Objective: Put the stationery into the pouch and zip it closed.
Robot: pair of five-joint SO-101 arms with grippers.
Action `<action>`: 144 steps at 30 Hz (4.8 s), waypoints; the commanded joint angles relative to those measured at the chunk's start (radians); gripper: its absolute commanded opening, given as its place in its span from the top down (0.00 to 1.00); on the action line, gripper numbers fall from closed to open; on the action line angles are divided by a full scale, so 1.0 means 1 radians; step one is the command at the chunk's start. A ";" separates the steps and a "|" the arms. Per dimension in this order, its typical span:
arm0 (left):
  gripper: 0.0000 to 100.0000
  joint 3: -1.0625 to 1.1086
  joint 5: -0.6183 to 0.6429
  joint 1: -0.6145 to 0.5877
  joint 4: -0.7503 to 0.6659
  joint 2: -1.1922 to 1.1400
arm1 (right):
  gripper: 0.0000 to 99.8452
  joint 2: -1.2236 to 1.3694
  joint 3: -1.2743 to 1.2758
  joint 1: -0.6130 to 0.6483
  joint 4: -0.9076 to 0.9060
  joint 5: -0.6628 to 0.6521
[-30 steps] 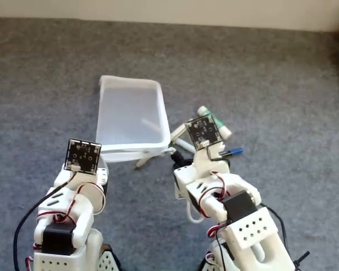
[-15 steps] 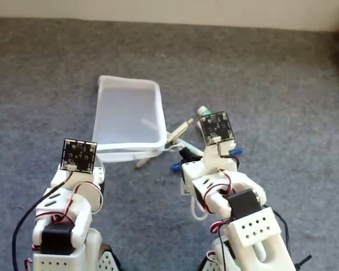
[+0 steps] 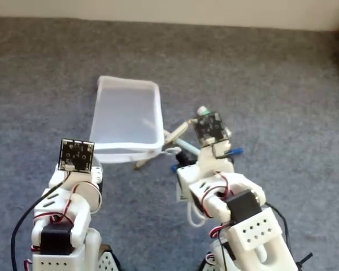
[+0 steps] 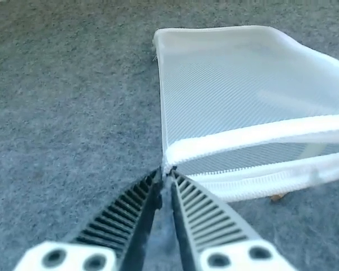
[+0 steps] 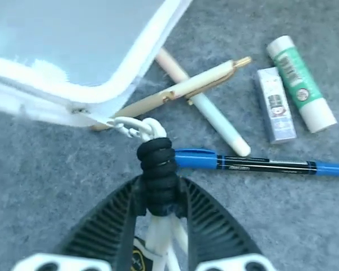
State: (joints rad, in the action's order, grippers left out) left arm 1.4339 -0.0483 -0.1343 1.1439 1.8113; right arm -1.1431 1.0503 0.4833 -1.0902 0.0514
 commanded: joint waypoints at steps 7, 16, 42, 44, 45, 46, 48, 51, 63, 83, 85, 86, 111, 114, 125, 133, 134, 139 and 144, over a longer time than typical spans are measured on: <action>0.87 -0.008 0.000 -0.022 -0.017 0.001 | 1.00 -0.027 -0.180 0.120 -0.081 -0.060; 0.75 0.027 0.064 -0.024 -0.025 0.001 | 1.00 -0.027 -0.329 0.139 -0.193 -0.107; 0.97 0.050 0.064 -0.030 -0.144 0.001 | 0.99 -0.027 -0.424 0.142 -0.306 -0.110; 1.00 0.045 0.064 -0.031 -0.144 0.001 | 0.99 -0.027 -0.424 0.140 -0.306 -0.110; 0.99 0.045 0.064 -0.031 -0.144 0.001 | 0.98 -0.027 -0.424 0.140 -0.306 -0.109; 0.99 0.045 0.064 -0.031 -0.144 0.001 | 0.96 -0.027 -0.423 0.140 -0.308 -0.109; 0.99 0.045 0.064 -0.031 -0.144 0.001 | 0.91 -0.025 -0.421 0.139 -0.309 -0.107; 0.99 0.042 0.064 -0.033 -0.144 0.001 | 0.82 -0.024 -0.421 0.136 -0.315 -0.107; 0.99 -0.096 0.064 -0.031 -0.011 -0.005 | 0.82 -0.019 -0.420 0.025 -0.320 -0.115; 0.99 -0.374 -0.043 -0.025 0.163 -0.012 | 0.82 -0.018 -0.249 -0.093 -0.173 -0.163; 0.99 -0.404 -0.043 -0.025 0.170 -0.012 | 0.82 -0.018 -0.248 -0.093 -0.173 -0.158; 0.99 -0.414 -0.043 -0.025 0.170 -0.015 | 0.82 -0.018 -0.248 -0.093 -0.173 -0.158; 0.99 -0.874 -0.035 -0.024 0.336 -0.822 | 0.82 -0.016 -0.236 -0.093 -0.171 -0.107; 0.99 -0.909 -0.028 -0.028 0.361 -0.878 | 0.82 -0.016 -0.206 -0.094 -0.137 -0.107; 0.99 -0.918 0.029 -0.024 0.362 -0.993 | 0.82 -0.016 -0.166 -0.127 -0.110 -0.107; 0.99 -0.920 0.035 -0.024 0.367 -0.990 | 0.82 -0.016 -0.165 -0.127 -0.111 -0.107; 0.99 -0.920 0.057 -0.024 0.368 -0.993 | 0.82 -0.016 -0.165 -0.127 -0.113 -0.107; 0.99 -0.914 0.164 -0.024 0.370 -0.998 | 0.82 -0.015 -0.165 -0.127 -0.111 -0.107; 0.99 -0.912 0.207 -0.024 0.370 -0.998 | 0.82 -0.015 -0.165 -0.127 -0.111 -0.107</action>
State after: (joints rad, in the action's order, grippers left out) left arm 0.5455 0.1204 -0.1557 1.4998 0.8370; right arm -1.1492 0.8922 0.3667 -1.2236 -0.0637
